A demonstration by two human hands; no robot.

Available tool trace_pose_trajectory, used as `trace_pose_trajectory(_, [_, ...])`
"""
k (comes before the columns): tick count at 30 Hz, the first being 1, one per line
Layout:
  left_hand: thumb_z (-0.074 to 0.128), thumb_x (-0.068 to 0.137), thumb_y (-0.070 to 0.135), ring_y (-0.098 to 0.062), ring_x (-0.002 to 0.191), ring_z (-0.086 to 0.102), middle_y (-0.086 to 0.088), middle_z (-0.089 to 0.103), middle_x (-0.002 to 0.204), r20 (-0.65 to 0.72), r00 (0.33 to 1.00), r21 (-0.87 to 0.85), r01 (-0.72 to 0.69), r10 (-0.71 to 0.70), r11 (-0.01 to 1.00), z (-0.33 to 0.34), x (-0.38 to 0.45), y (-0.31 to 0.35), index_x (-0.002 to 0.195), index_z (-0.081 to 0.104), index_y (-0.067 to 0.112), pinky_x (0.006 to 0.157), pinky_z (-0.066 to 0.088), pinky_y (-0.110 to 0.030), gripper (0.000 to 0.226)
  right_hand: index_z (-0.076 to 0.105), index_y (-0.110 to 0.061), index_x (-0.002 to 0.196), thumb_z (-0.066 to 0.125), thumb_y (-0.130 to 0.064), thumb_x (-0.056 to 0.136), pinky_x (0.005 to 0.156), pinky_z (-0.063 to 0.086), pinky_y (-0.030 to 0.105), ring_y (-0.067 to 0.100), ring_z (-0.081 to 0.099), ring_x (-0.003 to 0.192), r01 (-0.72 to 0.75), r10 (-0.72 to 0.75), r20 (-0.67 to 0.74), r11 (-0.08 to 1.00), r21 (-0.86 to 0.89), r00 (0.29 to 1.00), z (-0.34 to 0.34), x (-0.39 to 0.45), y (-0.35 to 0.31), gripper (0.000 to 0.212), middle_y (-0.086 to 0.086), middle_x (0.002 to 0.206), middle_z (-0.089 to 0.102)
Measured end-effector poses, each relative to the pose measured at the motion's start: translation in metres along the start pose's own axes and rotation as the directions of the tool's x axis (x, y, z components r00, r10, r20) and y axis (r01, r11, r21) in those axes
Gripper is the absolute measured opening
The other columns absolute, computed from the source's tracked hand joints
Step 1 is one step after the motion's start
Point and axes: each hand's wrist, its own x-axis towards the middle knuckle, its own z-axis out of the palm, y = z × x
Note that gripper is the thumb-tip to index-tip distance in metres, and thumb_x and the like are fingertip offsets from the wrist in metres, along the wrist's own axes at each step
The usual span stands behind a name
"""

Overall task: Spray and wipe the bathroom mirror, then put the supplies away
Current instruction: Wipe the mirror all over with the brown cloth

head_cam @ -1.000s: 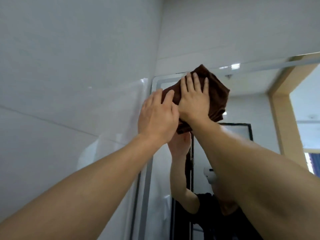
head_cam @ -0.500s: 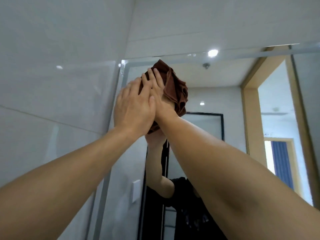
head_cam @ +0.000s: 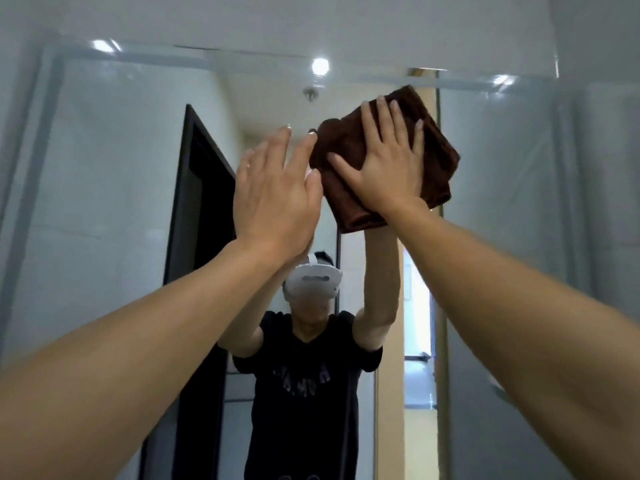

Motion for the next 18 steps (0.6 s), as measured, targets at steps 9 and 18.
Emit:
trace_pose_trajectory(9, [0.032, 0.102, 0.038, -0.021, 0.148, 0.025, -0.004, 0.032, 0.158, 0.077, 0.997, 0.080, -0.023, 0.017, 0.997, -0.010, -0.044, 0.000, 0.149, 0.037, 0.030, 0.122, 0.017, -0.046, 0.049, 0.017, -0.017, 0.162, 0.030, -0.076, 0.087, 0.125, 0.005, 0.058, 0.025, 0.007, 0.157, -0.188, 0.188, -0.017, 0.982, -0.003, 0.982, -0.001, -0.082, 0.032, 0.097, 0.006, 0.170, 0.012])
trace_pose_trajectory(18, [0.035, 0.101, 0.031, -0.024, 0.150, 0.022, -0.008, 0.027, 0.161, 0.119, 0.991, 0.091, 0.058, -0.068, 0.994, -0.064, -0.083, -0.067, 0.151, 0.034, 0.025, 0.122, 0.013, -0.049, 0.051, 0.013, -0.010, 0.162, 0.038, -0.073, 0.087, 0.123, 0.005, 0.059, 0.028, 0.002, 0.157, -0.195, 0.188, 0.074, 0.977, 0.090, 0.979, 0.012, -0.173, -0.123, 0.101, 0.012, 0.170, 0.006])
